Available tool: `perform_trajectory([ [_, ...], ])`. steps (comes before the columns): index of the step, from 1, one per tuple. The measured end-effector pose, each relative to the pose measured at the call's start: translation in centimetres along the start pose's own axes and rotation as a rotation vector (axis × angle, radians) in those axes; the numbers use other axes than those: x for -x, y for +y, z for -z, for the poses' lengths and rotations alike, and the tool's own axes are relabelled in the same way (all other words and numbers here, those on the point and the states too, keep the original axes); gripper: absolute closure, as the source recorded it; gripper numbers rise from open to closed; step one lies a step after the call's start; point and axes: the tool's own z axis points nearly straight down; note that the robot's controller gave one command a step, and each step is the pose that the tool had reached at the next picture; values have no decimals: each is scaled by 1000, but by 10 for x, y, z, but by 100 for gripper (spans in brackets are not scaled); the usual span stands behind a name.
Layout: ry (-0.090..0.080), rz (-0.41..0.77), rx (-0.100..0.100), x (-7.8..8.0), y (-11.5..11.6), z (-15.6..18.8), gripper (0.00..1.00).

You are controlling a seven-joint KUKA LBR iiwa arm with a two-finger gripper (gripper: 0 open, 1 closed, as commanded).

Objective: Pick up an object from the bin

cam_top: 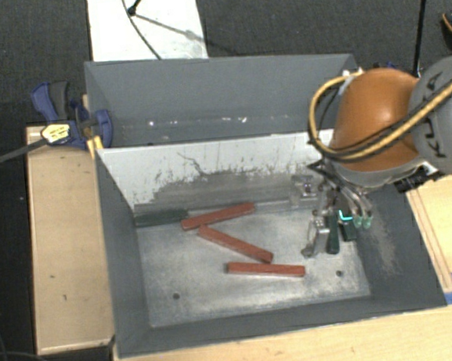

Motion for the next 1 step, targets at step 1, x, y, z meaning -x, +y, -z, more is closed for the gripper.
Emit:
perform_trajectory([
  [1, 2, -105, 1, -21, 28, -108, 0],
])
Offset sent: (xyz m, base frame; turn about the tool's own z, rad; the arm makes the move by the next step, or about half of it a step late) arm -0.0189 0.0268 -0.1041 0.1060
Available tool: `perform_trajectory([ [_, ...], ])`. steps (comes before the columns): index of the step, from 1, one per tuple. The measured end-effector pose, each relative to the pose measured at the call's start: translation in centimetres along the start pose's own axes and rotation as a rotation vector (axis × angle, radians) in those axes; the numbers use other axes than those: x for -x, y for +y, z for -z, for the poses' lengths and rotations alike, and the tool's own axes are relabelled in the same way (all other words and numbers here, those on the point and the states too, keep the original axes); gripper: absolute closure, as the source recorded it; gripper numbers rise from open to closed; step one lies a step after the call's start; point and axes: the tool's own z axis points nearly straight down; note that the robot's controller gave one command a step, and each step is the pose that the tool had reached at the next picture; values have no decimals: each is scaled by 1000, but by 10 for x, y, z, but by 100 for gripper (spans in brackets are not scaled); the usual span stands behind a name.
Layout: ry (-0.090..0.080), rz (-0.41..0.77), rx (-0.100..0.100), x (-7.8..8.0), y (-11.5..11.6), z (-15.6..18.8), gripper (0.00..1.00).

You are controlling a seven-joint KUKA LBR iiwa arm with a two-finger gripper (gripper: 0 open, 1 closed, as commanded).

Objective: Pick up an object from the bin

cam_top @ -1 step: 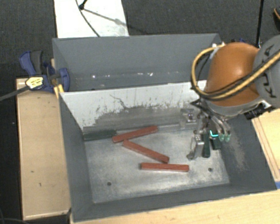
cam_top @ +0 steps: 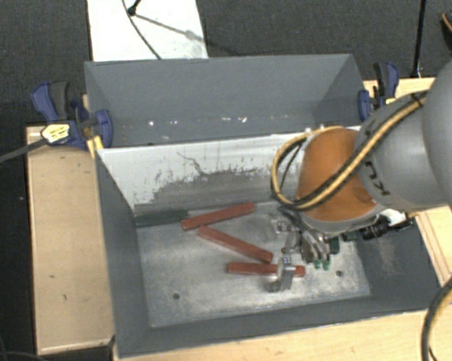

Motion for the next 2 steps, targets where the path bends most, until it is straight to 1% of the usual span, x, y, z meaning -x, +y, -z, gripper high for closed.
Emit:
perform_trajectory([
  [1, -8, 0, 0, 3, -1, 4, 100],
  [2, -16, 35, 0, -13, -12, 139, 100],
])
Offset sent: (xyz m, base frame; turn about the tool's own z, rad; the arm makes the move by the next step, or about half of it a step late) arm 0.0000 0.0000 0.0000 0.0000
